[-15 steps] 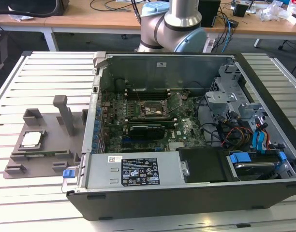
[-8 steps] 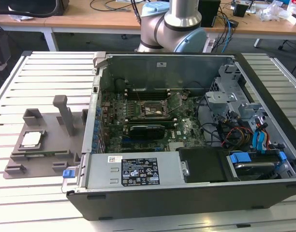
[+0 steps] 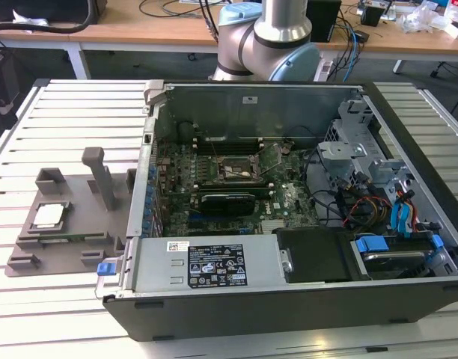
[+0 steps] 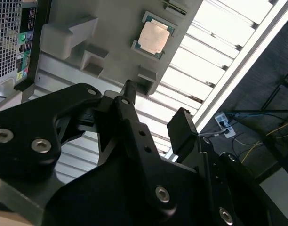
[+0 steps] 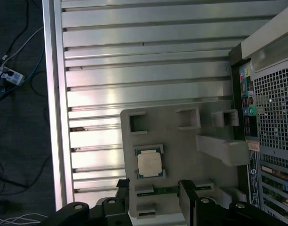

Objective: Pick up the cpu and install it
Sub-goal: 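Pick up the cpu and move it towards the insertion slot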

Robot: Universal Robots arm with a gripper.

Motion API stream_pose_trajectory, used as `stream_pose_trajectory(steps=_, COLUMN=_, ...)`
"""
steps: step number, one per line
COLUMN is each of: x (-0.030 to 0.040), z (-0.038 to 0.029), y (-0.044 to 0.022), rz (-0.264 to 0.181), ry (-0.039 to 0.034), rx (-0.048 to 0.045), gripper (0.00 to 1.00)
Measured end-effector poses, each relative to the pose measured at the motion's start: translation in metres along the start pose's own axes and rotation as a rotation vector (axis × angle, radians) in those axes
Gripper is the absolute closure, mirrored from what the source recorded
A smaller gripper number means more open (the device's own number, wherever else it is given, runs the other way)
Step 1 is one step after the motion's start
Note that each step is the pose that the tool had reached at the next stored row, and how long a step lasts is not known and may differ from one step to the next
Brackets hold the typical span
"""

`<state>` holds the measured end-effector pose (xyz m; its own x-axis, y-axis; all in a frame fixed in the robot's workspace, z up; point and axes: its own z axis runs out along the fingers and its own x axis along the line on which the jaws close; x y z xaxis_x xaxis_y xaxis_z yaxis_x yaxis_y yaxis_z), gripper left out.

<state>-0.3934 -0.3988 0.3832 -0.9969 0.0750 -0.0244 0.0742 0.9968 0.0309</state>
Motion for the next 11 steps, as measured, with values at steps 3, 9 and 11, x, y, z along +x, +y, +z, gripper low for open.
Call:
stream_pose_trajectory(steps=3, x=0.0001, z=0.0024, y=-0.0001, rz=0.0, ry=0.0, rx=0.0001, gripper=0.45)
stream_pose_trajectory(steps=9, x=0.0002, z=0.006, y=-0.0002, rz=0.0, ry=0.0, rx=0.0, gripper=0.45)
stream_pose_trajectory(steps=11, x=0.0002, z=0.0075, y=-0.0002, rz=0.0, ry=0.0001, rx=0.0001, gripper=0.45)
